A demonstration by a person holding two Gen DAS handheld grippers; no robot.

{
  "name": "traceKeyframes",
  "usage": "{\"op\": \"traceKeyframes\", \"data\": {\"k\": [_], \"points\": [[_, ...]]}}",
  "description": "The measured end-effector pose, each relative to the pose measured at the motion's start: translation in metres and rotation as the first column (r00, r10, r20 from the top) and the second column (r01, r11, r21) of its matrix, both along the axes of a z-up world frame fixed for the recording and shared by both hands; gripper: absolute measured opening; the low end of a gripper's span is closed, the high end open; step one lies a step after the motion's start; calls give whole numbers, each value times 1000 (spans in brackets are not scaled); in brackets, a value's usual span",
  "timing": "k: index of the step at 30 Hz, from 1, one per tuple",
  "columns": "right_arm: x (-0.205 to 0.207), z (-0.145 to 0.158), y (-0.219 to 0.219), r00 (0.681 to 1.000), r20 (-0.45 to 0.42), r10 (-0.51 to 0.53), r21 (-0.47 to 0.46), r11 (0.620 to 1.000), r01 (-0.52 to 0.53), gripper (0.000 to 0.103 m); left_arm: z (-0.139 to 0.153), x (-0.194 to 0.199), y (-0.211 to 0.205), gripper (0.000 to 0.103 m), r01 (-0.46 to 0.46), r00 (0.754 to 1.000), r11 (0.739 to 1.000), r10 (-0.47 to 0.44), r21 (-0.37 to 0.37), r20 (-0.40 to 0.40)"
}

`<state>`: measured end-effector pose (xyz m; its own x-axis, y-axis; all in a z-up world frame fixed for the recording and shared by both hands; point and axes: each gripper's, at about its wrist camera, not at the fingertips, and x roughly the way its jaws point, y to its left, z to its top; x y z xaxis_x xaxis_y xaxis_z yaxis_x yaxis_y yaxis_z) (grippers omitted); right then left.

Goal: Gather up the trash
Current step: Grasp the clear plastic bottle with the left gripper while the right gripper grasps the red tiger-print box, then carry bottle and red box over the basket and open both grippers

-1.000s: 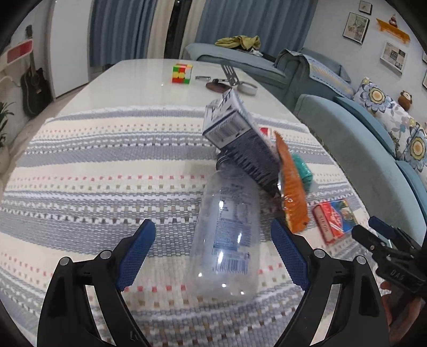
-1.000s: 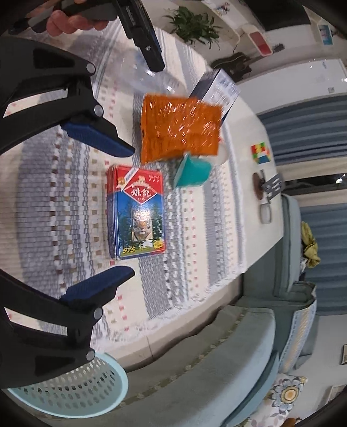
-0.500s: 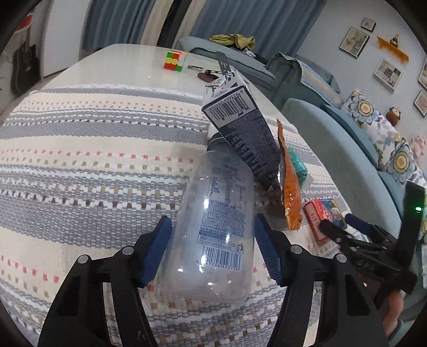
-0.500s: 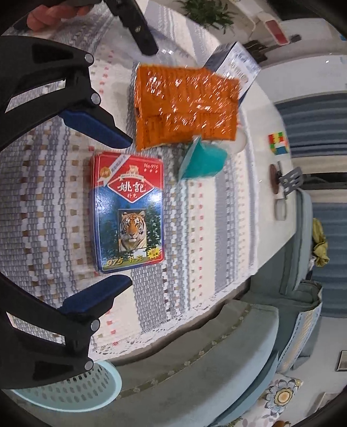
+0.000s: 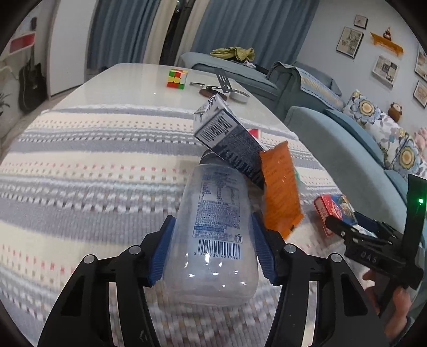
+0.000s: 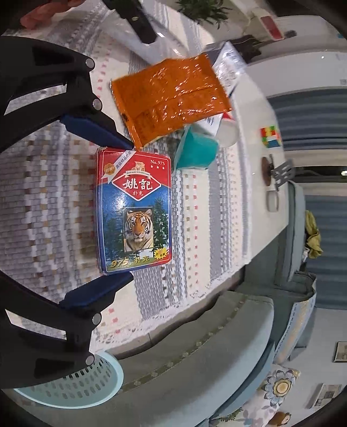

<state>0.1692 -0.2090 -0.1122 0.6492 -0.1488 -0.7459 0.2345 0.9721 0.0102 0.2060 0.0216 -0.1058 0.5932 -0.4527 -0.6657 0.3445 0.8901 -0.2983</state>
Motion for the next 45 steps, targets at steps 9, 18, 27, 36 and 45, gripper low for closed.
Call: {"op": "traceKeyframes", "data": {"k": [9, 18, 27, 36, 45], "points": [[-85, 69, -11, 994, 112, 9, 18, 1000, -11, 85, 37, -88, 19, 53, 66, 998, 993, -64, -97, 20], [-181, 147, -70, 967, 239, -84, -32, 995, 94, 85, 114, -149, -39, 53, 218, 971, 964, -200, -154, 129], [-248, 156, -153, 939, 242, -244, -27, 966, 258, 85, 145, -194, -167, 53, 402, 905, 912, -382, -82, 188], [-265, 110, -207, 928, 137, -345, -7, 937, 349, 85, 115, -204, -277, 53, 504, 856, 864, -500, 3, 132], [-254, 41, -238, 911, -11, -412, 43, 910, 412, 85, 52, -179, -329, 53, 519, 855, 854, -519, 14, -20]]}}
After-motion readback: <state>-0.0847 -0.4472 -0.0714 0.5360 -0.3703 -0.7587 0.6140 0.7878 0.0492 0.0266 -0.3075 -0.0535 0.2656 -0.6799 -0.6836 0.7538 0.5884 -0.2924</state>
